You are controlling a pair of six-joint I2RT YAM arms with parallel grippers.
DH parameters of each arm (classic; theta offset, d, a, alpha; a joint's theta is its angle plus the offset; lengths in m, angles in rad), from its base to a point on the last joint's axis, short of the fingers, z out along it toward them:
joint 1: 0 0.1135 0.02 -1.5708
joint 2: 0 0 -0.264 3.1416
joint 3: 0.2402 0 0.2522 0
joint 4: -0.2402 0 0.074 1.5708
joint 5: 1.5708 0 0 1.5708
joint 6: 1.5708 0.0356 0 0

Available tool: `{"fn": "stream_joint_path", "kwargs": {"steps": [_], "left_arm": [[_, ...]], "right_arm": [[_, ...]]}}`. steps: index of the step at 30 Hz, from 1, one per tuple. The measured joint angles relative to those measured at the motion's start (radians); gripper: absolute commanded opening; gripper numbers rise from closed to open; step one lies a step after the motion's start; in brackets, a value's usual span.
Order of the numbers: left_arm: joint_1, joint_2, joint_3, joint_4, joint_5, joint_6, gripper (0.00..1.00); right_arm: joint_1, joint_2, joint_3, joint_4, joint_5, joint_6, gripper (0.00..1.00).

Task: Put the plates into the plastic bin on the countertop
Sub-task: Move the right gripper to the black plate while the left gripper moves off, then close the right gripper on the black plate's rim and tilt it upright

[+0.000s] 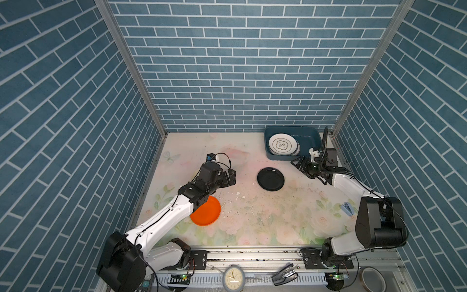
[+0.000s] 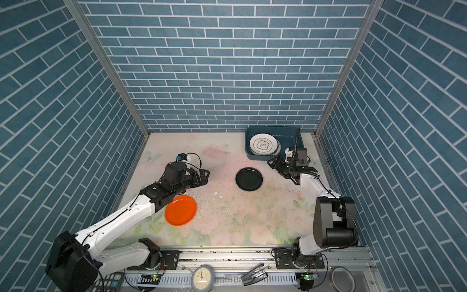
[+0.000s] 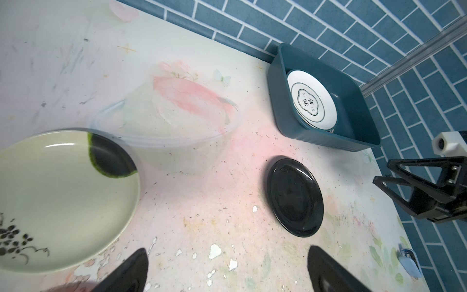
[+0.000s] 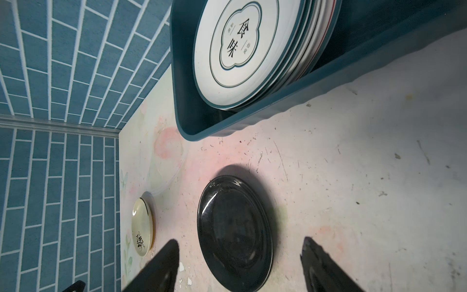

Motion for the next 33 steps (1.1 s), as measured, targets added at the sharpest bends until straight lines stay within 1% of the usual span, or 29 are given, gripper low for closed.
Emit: {"fn": "stream_joint_path", "kwargs": {"steps": [6, 12, 14, 17, 19, 22, 30, 33], "left_arm": [[0.038, -0.099, -0.035, -0.079, -0.046, -0.006, 0.99], [0.117, -0.196, -0.113, -0.159, -0.054, -0.04, 1.0], [0.14, -0.209, -0.13, -0.188, -0.051, -0.047, 1.0], [0.181, -0.224, -0.157, -0.212, -0.031, -0.056, 1.0], [0.205, -0.232, -0.179, -0.217, -0.011, -0.065, 1.0], [0.227, -0.235, -0.206, -0.209, 0.021, -0.076, 1.0], [0.235, -0.219, -0.229, -0.141, 0.083, -0.092, 1.0], [0.235, -0.204, -0.229, -0.119, 0.094, -0.092, 1.0]], "right_arm": [[0.025, -0.008, -0.06, 0.034, 0.0, 0.001, 0.75], [0.049, -0.003, -0.13, 0.08, -0.007, 0.027, 0.74], [0.057, 0.007, -0.148, 0.103, -0.008, 0.033, 0.71], [0.064, 0.04, -0.17, 0.146, -0.016, 0.053, 0.67], [0.066, 0.078, -0.177, 0.187, -0.027, 0.072, 0.62], [0.067, 0.134, -0.185, 0.248, -0.041, 0.102, 0.56], [0.074, 0.225, -0.201, 0.379, -0.07, 0.166, 0.46], [0.078, 0.245, -0.201, 0.407, -0.072, 0.172, 0.4]]}}
